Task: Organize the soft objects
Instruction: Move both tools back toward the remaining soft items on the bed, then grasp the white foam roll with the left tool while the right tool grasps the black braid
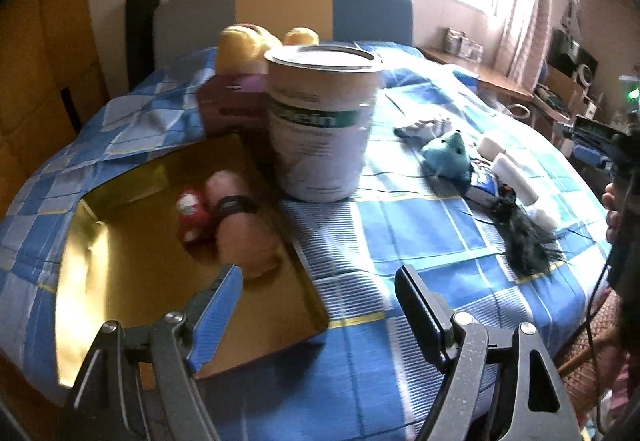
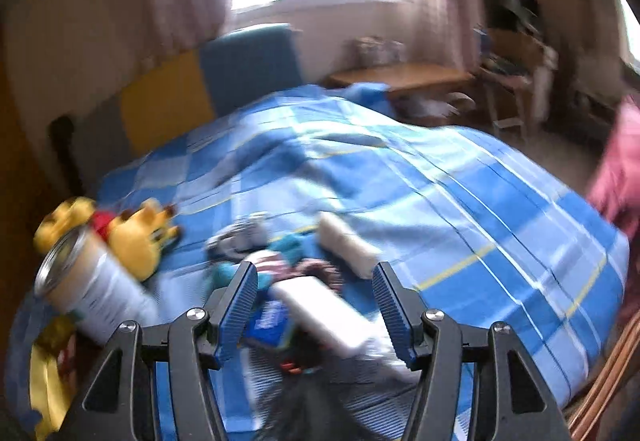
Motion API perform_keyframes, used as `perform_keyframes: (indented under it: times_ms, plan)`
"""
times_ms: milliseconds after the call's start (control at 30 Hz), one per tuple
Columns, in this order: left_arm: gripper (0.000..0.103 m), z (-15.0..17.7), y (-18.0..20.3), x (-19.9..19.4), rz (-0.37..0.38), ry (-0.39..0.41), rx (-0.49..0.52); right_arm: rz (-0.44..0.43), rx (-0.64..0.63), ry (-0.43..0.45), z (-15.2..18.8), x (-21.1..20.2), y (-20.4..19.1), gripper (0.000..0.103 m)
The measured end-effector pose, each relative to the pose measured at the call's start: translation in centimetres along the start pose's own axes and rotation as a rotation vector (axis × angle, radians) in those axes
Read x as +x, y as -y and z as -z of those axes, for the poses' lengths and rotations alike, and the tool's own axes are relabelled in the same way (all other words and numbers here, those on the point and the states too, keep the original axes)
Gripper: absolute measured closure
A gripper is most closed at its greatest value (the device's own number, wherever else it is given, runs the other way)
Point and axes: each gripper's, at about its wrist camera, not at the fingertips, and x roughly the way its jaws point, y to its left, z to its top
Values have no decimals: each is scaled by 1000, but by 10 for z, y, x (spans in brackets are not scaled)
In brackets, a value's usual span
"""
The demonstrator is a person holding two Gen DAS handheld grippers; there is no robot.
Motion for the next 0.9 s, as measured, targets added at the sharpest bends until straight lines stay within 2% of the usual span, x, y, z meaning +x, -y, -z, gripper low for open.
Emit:
perform_keyframes:
  times_ms: [133, 200, 433, 533, 600, 667, 767, 900]
  plan:
    - [25, -7, 13, 16, 44, -63, -11, 40, 136, -10, 7, 10, 37, 42]
    - [25, -8, 22, 23, 60, -83, -2, 4, 228, -27, 7, 13, 54, 42]
    - [28, -18, 71, 47, 194, -128, 74, -52, 323, -75, 11, 21, 73, 42]
    - [40, -25, 91, 58, 243, -150, 95, -72, 334, -87, 13, 25, 70, 42]
    - [44, -28, 102, 63, 265, -158, 109, -84, 345, -109, 14, 29, 71, 42]
    - [59, -33, 114, 70, 303, -178, 121, -80, 354, -128, 16, 32, 73, 42]
    - [63, -42, 135, 79, 367, -200, 139, -95, 373, -146, 18, 35, 75, 42]
    - [64, -48, 154, 88, 393, -213, 150, -107, 382, -157, 19, 38, 76, 42]
